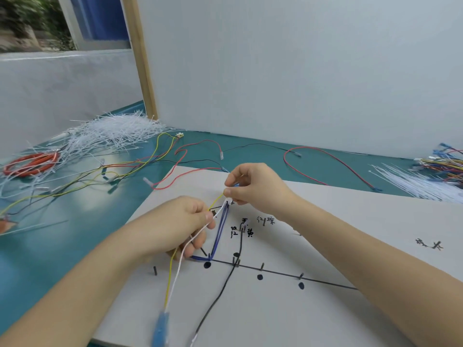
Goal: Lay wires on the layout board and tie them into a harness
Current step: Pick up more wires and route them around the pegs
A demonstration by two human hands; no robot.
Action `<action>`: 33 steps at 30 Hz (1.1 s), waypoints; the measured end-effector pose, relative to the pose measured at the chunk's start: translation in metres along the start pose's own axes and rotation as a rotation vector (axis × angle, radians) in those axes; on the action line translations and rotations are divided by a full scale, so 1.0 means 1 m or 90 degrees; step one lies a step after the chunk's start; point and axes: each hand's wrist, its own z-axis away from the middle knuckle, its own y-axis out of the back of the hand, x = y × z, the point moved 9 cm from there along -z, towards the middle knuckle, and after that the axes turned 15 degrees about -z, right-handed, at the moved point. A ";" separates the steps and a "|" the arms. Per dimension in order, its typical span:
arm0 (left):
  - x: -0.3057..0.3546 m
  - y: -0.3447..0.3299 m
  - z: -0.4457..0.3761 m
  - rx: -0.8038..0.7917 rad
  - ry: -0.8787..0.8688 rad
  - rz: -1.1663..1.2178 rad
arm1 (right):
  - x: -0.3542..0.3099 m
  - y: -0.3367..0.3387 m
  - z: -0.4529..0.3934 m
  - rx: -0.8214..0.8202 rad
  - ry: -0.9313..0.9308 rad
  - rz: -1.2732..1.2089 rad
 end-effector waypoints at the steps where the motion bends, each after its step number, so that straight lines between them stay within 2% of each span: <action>1: -0.002 -0.002 0.000 -0.007 0.002 -0.015 | -0.001 -0.005 -0.002 -0.017 0.006 0.058; 4: -0.003 -0.009 0.002 -0.030 -0.002 -0.044 | -0.008 -0.018 -0.005 -0.056 0.033 0.163; 18: -0.005 -0.022 0.008 -0.112 0.017 -0.087 | -0.014 -0.046 0.006 -0.074 0.135 0.301; 24: -0.003 -0.029 0.014 -0.152 0.021 -0.098 | -0.016 -0.056 0.022 -0.153 0.168 0.426; 29: -0.002 -0.028 0.014 -0.158 0.017 -0.082 | -0.027 -0.057 0.047 -0.185 0.178 0.355; 33: -0.004 -0.034 0.021 -0.155 0.014 -0.103 | -0.034 -0.067 0.062 -0.255 0.204 0.395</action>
